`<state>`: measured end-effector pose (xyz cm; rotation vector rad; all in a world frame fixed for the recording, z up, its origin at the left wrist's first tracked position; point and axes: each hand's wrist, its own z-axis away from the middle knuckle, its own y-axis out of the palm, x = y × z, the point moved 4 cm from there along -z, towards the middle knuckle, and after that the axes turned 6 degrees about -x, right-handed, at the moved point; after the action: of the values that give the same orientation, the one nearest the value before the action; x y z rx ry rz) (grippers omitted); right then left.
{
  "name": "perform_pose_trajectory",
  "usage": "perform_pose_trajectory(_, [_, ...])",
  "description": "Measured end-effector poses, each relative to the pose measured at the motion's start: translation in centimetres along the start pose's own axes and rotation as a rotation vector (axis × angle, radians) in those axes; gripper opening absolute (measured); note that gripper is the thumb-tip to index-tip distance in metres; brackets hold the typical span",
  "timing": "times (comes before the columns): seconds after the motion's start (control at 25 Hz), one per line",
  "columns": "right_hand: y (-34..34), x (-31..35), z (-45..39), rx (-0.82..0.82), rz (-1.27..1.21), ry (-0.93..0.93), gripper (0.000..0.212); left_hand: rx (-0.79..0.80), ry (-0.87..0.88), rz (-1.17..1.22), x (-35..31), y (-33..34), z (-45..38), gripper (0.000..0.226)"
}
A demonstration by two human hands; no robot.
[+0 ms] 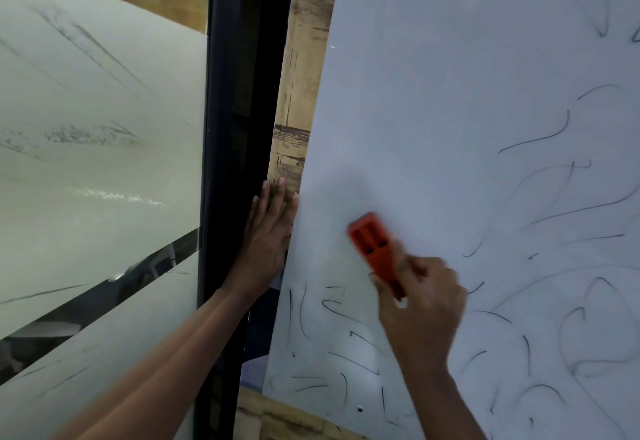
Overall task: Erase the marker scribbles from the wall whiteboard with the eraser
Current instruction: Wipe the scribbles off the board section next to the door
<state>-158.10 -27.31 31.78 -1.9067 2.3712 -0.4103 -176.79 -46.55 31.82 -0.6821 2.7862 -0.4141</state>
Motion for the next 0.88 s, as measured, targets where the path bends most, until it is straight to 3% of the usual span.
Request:
perform_pose_trajectory(0.16, [-1.6, -4.1, 3.5, -0.093, -0.045, 0.334, 0.072, -0.003, -0.002, -0.038, 0.6, 0.7, 1.0, 0.057])
perform_pose_trajectory(0.4, [-0.2, -2.2, 6.5, -0.038, -0.109, 0.405, 0.075, 0.011, -0.015, -0.007, 0.7, 1.1, 3.0, 0.060])
perform_pose_trajectory(0.52, [1.1, 0.3, 5.6, -0.012, -0.144, 0.306, 0.070, 0.012, -0.026, -0.020, 0.8, 1.2, 3.1, 0.060])
perform_pose_trajectory(0.72, [5.3, 5.6, 9.4, 0.254, 0.002, -0.105, 0.075, 0.055, -0.022, -0.051, 1.3, 1.7, 4.6, 0.075])
perform_pose_trajectory(0.88, [6.1, 5.9, 13.7, 0.365, 0.055, -0.289, 0.078, 0.107, -0.014, -0.028, 1.4, 1.7, 5.0, 0.069])
